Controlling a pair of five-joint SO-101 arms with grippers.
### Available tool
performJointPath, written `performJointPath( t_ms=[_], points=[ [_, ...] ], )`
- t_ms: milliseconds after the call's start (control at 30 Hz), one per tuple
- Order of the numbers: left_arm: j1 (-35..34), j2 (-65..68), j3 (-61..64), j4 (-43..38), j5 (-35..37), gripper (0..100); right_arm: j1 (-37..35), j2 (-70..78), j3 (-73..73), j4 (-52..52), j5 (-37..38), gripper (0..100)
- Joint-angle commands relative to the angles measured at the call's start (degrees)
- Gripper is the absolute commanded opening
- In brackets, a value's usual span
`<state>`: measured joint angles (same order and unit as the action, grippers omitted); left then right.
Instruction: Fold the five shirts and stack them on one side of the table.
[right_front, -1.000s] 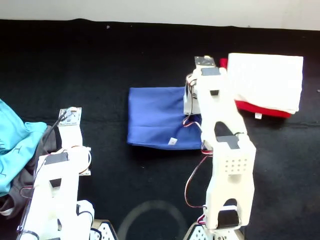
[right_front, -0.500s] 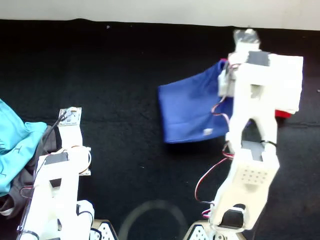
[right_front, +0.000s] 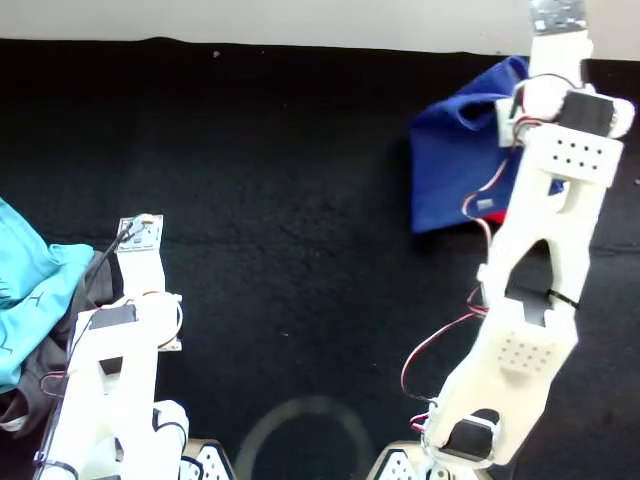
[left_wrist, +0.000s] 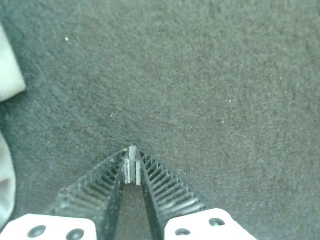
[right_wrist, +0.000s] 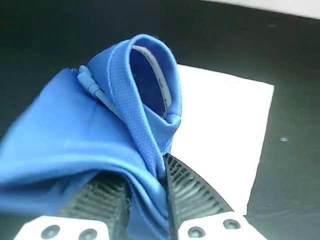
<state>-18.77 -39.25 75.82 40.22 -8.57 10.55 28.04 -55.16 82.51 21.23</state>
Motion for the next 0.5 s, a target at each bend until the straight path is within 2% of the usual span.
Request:
performJointPath(
  t_ms=[0, 300, 467],
  points=[
    [-0.5, 0.5, -1.2, -0.8, 0.4, 1, 3.9, -0.8, -3.6, -3.8, 0.5, 0.6],
    [-0.5, 0.5, -1.2, -0.8, 0.4, 1, 11.0, 12.9, -3.8, -14.8, 0.7, 0.6],
    [-0.5, 0.5, -1.2, -0.8, 0.4, 1, 12.8, 16.9, -3.8, -20.3, 6.4, 0.6]
  ],
)
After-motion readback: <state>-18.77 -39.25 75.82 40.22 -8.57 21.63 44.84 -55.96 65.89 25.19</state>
